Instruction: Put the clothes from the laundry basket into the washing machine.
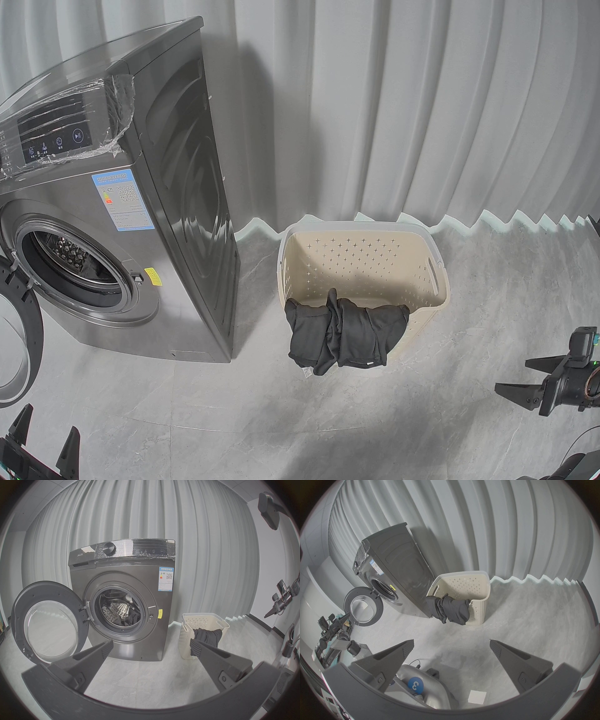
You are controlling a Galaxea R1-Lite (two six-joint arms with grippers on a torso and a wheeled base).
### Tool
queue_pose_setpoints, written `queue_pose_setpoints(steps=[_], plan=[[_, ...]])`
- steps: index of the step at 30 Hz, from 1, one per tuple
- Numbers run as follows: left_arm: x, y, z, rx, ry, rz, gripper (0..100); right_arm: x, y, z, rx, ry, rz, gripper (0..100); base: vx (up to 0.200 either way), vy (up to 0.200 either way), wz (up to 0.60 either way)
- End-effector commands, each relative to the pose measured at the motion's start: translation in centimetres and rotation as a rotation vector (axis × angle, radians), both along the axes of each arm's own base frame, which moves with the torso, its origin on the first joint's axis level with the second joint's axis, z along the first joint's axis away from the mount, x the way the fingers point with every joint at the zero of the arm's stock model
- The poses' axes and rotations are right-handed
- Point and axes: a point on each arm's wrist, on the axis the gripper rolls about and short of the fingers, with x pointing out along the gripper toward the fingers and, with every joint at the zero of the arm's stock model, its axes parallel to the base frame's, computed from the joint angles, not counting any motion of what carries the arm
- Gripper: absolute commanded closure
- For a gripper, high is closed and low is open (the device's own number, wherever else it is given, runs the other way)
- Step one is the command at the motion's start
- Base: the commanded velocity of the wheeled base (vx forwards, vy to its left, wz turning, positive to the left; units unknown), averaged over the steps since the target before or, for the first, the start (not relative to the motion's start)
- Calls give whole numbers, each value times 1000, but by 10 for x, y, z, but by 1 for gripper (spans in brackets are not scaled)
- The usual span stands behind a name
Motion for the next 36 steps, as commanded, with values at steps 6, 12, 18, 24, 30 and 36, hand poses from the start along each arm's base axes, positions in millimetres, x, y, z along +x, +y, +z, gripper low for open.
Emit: queue_pose_setpoints(steps=[6, 12, 18, 24, 30, 36], plan=[[0, 0, -5, 0, 0, 1, 0, 26, 16, -16, 22, 114, 45, 0, 133, 0, 0], [0, 0, -5, 0, 0, 1, 0, 47, 22, -26, 4, 137, 26, 0, 0, 0, 0], [0, 0, -5, 0, 0, 1, 0, 65, 40, -39, 11, 167, -8, 0, 0, -67, 0], [0, 0, -5, 0, 0, 1, 0, 76, 59, -49, 20, 207, -10, 0, 0, -133, 0], [0, 0, -5, 0, 0, 1, 0, 88, 68, -66, -15, 241, -12, 0, 0, 0, 0], [0, 0, -5, 0, 0, 1, 0, 99, 79, -78, -11, 231, 11, 0, 0, 0, 0]])
